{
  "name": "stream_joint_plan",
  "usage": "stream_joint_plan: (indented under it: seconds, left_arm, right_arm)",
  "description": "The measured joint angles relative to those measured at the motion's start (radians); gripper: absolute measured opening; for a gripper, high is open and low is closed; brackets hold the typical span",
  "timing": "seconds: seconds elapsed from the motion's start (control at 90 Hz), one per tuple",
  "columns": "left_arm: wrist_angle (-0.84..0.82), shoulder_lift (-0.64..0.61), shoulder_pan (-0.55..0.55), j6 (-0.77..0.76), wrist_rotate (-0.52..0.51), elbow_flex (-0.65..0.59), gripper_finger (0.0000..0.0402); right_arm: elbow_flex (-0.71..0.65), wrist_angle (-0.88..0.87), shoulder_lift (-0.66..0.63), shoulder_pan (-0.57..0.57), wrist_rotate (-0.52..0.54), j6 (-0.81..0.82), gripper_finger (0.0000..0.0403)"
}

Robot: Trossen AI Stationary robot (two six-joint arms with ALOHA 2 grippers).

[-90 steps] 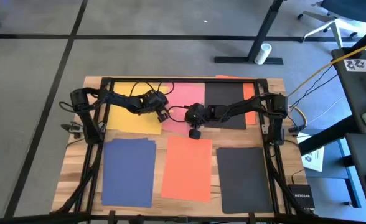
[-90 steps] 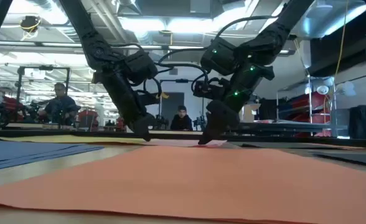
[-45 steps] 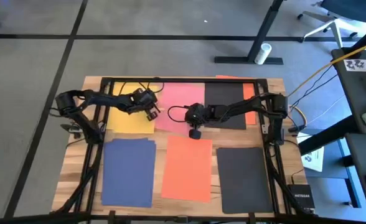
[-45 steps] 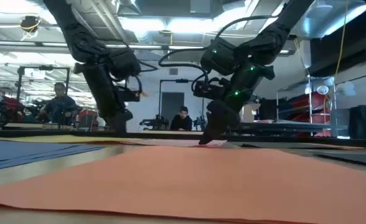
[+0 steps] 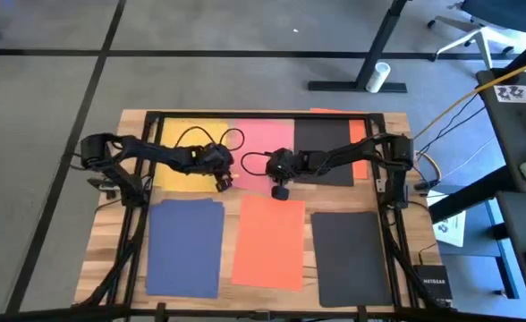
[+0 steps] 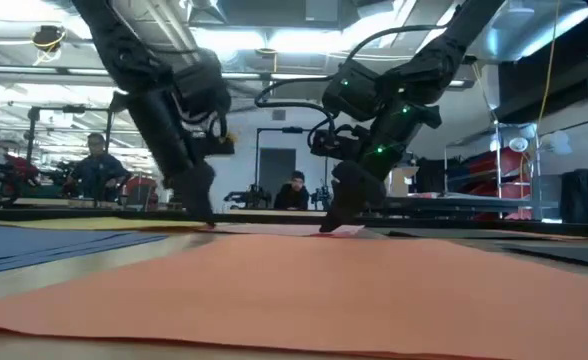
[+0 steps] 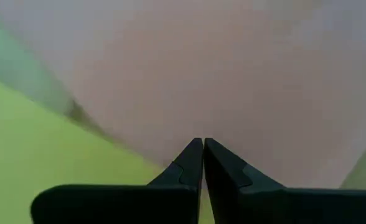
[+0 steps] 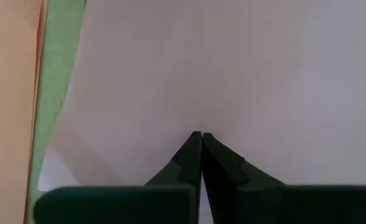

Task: Organize paper
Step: Stack the yellow paper on top of the stacked yellow papers

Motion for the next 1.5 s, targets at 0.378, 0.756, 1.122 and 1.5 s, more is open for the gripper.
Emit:
stream_joint_plan:
  seconds: [0.378,0.756,1.122,1.5]
  left_arm:
    - [-0.089,-0.022,-0.021,-0.034,-0.064,0.0,0.0]
    - [-0.178,-0.042,-0.022,-0.04,-0.126,-0.001,0.0]
    - [-0.177,-0.124,-0.063,-0.046,-0.109,-0.005,0.0]
    - [-0.408,-0.227,-0.278,-0.187,0.064,-0.003,0.0]
  right_arm:
    - [0.0,-0.001,0.0,0.0,0.0,0.0,0.0]
    - [0.0,-0.001,0.0,0.0,0.0,0.0,0.0]
    - [0.0,-0.001,0.0,0.0,0.0,0.0,0.0]
    - [0.0,-0.001,0.0,0.0,0.0,0.0,0.0]
